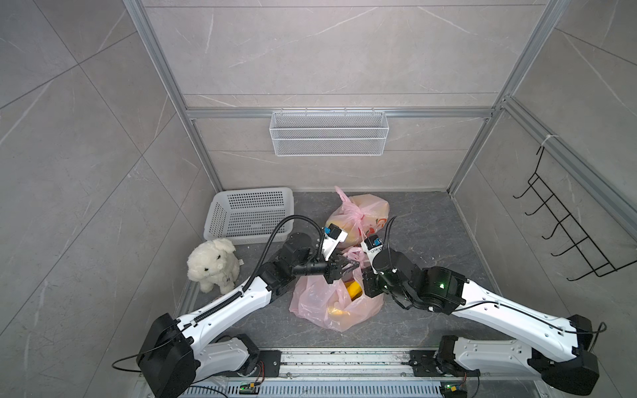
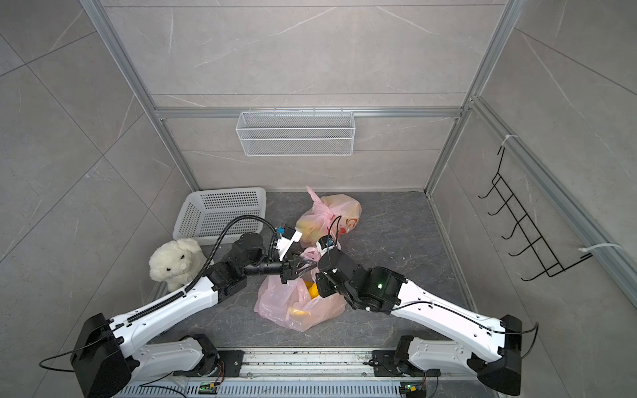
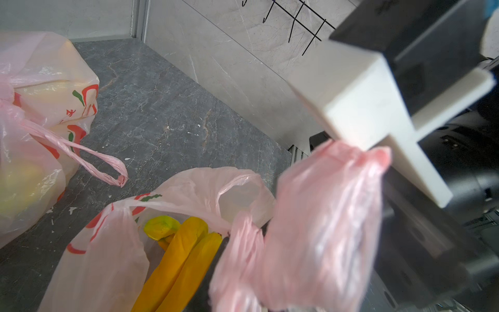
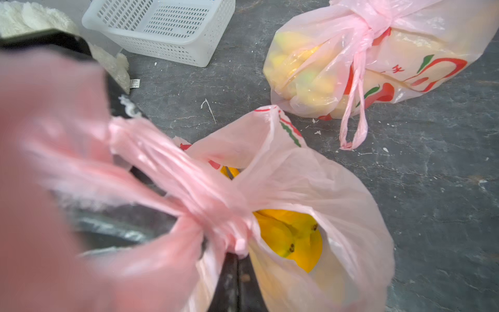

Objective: Place the banana into a plastic bag & tie a knot
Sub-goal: Cross the plastic bag at the center of the board.

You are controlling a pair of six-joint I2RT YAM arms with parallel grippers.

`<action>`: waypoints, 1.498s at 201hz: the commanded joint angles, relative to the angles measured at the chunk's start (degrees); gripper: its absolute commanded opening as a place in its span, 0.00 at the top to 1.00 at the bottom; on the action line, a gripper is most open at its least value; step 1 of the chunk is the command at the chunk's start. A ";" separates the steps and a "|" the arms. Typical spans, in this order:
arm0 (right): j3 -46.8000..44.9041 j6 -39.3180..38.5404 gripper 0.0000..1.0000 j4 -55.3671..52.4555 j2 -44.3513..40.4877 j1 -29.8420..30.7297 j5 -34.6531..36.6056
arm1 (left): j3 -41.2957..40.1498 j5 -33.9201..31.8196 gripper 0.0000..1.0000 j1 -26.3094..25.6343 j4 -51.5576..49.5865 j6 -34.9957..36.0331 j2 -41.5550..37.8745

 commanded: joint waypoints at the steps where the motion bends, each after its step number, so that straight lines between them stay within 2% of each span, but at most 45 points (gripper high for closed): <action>1: -1.62 -0.46 1.00 1.90 -1.32 0.55 -1.75 | 0.44 0.49 0.74 0.35 4.45 -2.10 -0.69; 59: -1.74 -2.95 1.00 4.31 -1.34 2.80 -1.55 | 1.09 0.66 0.72 0.39 3.17 -2.47 0.15; 74: -1.02 -3.52 1.00 3.70 -0.91 3.88 -0.03 | 1.48 0.86 0.78 0.39 2.30 -1.97 0.44; 96: -0.18 -3.88 1.00 2.05 -0.98 4.66 2.55 | 1.43 0.39 0.93 0.38 1.81 -1.33 0.47; 105: 0.06 -3.98 1.00 1.34 -1.52 4.73 3.63 | 1.36 0.09 0.94 0.41 1.46 -1.11 0.37; 151: 2.14 -4.17 1.00 -4.03 -4.73 4.69 11.31 | 0.53 0.02 0.91 0.44 0.61 0.12 -0.41; 171: 3.01 -5.34 1.00 -3.64 -5.33 4.68 9.30 | 0.44 -0.14 0.90 0.38 0.73 0.17 -0.42; 188: 3.79 -5.82 1.00 -2.36 -5.08 4.86 4.52 | 0.59 -1.22 0.89 0.38 0.74 0.17 -0.42; 211: 4.21 -5.23 1.00 -0.06 -4.06 7.36 0.43 | 0.62 -3.37 0.88 0.38 1.22 -0.17 -0.73; 259: 5.05 -5.21 1.00 1.60 -0.45 13.47 1.13 | 0.90 -4.42 0.87 0.36 1.61 -0.62 -0.34; 301: 3.91 -4.24 1.00 0.55 4.58 13.74 3.99 | 0.96 -4.14 0.87 0.43 1.46 -0.66 -0.99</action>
